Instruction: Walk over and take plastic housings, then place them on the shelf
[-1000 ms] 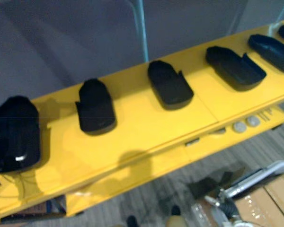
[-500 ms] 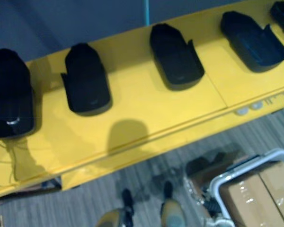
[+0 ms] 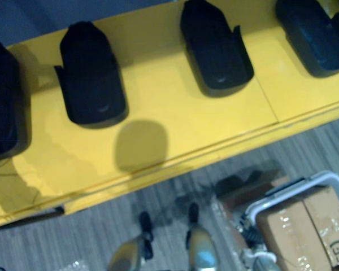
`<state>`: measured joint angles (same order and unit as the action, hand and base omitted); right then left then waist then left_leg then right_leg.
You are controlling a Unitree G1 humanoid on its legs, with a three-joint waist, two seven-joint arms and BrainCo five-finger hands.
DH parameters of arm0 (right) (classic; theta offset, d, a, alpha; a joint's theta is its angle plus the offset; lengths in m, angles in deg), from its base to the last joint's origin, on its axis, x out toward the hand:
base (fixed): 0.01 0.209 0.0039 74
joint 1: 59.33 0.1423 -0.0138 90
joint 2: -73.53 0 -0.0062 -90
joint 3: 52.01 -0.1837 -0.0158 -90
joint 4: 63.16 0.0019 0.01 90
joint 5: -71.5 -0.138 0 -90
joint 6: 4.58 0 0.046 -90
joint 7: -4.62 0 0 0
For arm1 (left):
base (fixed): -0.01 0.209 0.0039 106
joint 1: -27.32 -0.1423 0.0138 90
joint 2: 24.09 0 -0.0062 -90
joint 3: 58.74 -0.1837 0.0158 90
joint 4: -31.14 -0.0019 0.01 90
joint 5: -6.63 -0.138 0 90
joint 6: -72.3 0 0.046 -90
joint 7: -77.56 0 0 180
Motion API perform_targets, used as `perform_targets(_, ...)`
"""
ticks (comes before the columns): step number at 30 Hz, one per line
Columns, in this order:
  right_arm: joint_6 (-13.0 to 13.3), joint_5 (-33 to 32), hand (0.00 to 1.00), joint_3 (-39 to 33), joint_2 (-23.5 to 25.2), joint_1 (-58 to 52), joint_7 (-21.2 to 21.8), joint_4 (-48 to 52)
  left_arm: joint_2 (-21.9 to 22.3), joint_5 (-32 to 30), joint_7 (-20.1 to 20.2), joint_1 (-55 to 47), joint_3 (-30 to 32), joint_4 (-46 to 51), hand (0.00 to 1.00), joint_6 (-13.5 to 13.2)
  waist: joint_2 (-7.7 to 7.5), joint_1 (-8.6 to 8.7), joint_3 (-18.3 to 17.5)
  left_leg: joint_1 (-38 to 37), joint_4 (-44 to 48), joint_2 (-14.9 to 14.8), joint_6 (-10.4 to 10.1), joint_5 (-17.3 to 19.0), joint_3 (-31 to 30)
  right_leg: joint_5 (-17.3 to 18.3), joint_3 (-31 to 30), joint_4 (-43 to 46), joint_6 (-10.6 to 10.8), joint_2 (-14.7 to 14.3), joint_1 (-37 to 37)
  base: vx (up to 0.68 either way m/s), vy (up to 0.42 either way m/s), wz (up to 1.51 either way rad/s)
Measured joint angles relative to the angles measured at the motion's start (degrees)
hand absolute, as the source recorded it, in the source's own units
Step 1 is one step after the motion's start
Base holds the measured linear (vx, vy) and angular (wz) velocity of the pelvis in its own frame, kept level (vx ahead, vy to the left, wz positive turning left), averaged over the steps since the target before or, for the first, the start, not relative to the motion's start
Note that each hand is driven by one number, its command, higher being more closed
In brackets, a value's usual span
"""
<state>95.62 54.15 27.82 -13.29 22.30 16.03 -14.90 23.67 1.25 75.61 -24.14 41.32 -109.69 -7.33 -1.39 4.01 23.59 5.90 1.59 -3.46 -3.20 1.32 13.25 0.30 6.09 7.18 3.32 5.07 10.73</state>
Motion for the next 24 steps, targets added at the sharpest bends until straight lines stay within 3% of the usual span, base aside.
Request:
perform_targets(12,0.0,-0.4,0.0,-2.3,0.4,0.3,0.2,-2.0,-1.5,-2.6,0.6,1.3,-0.1,-0.2,0.0,0.2,-0.16,-0.17,0.2,-0.5,0.3,0.0,0.0,0.0,-0.1,0.0,0.1,0.3,0.0,0.1,-0.6,0.0,0.0,0.0)
perform_targets(15,0.1,-0.5,0.0,-3.4,2.0,0.2,0.0,-4.5,-2.6,-3.7,-3.9,2.5,-0.1,-0.4,0.0,0.2,-0.13,-0.27,0.1,-3.0,0.1,0.1,0.0,0.0,0.0,0.0,0.2,-0.3,0.0,0.2,-3.1,0.0,0.0,0.0)
perform_targets(18,0.1,-1.7,0.0,-3.7,3.3,-0.2,-0.1,-5.4,-3.6,-3.6,-11.8,3.3,0.0,0.9,0.0,-0.5,0.62,-0.28,-0.8,-4.1,-0.9,0.2,0.0,-0.1,-0.1,-0.3,0.5,-1.2,0.1,0.2,-4.3,0.0,0.0,0.0)
perform_targets(21,0.1,-1.7,0.0,-4.5,4.4,-1.0,0.0,-5.6,-3.5,-2.7,-20.4,3.3,0.1,4.2,0.0,-3.4,1.61,-0.17,-3.8,-5.3,-2.4,0.4,0.0,-0.6,-0.2,-1.2,1.5,-3.8,0.3,0.3,-6.3,0.02,0.009,0.07)
perform_targets(24,0.1,-1.7,0.0,-4.6,4.5,-2.3,-0.1,-5.8,-1.1,-1.1,-24.4,2.8,1.0,7.1,0.0,-7.6,2.66,-0.46,-7.0,-7.6,-3.8,0.6,-0.1,-0.7,-0.3,-1.6,2.0,-6.2,0.5,0.3,-9.3,0.09,0.009,0.07)
